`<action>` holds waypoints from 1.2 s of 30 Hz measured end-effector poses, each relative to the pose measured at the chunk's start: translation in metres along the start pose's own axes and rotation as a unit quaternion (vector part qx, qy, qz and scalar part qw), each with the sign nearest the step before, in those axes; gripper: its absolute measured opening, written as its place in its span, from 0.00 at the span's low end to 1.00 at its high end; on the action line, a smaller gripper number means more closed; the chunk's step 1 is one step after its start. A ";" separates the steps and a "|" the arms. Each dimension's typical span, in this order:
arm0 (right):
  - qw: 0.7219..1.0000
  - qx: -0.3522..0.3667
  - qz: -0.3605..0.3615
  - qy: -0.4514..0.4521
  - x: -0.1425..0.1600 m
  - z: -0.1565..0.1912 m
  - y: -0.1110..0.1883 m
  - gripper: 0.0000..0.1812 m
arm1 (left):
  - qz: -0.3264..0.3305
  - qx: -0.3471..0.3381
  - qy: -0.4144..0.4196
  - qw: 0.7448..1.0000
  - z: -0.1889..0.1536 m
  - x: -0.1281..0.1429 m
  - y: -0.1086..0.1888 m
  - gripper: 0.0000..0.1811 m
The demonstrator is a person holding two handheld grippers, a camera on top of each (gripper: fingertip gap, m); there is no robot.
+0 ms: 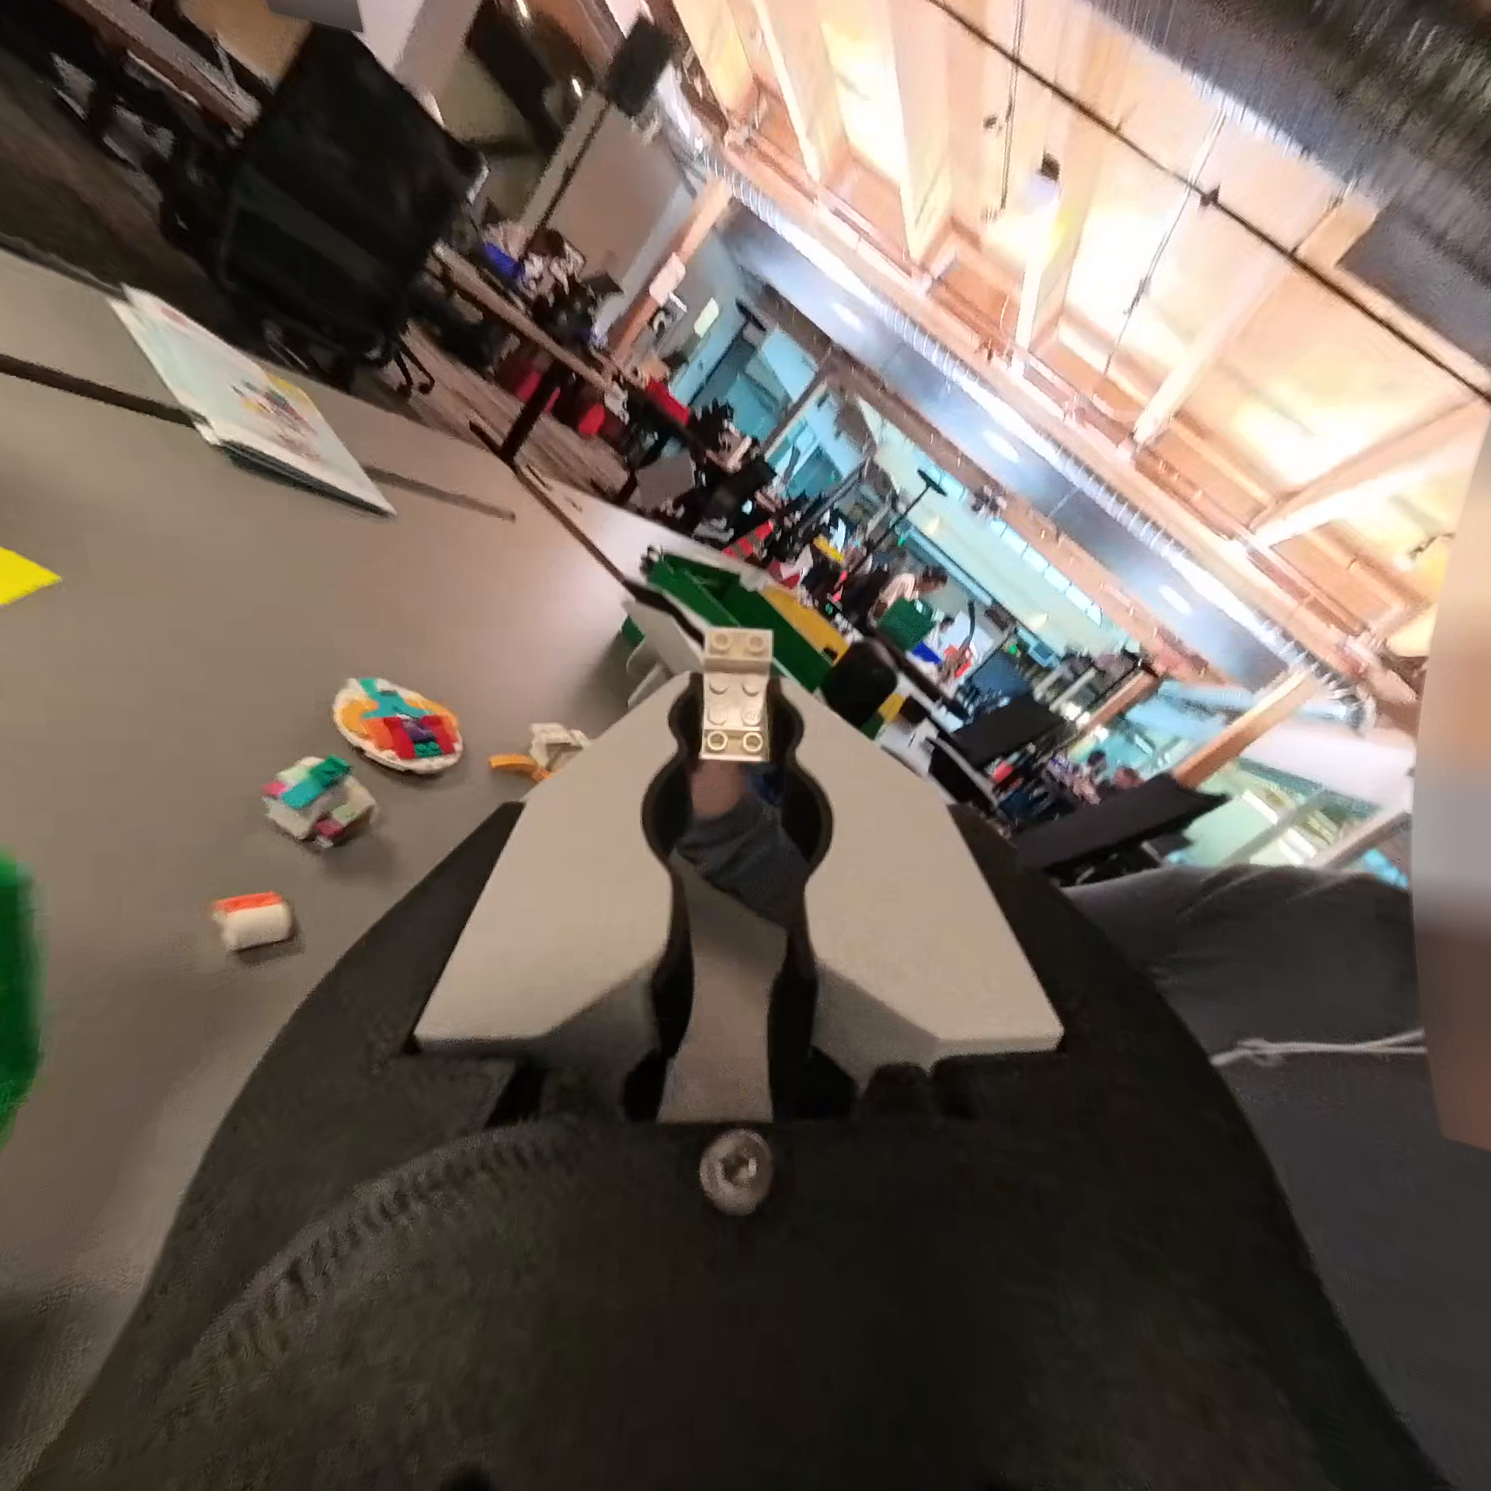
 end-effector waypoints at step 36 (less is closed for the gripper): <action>0.998 -0.050 0.024 -0.031 0.003 0.013 -0.004 0.10 | 0.100 -0.254 -0.304 0.913 0.005 0.019 0.008 0.20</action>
Point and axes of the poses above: each gripper's, where its closed fingertips meet, y back along the fingers, x out of its underside, z = x × y across the jaws, the point moved 7 cm from there along y, back along the fingers, and after that the axes turned 10 degrees about -z, right-handed, at the moved point
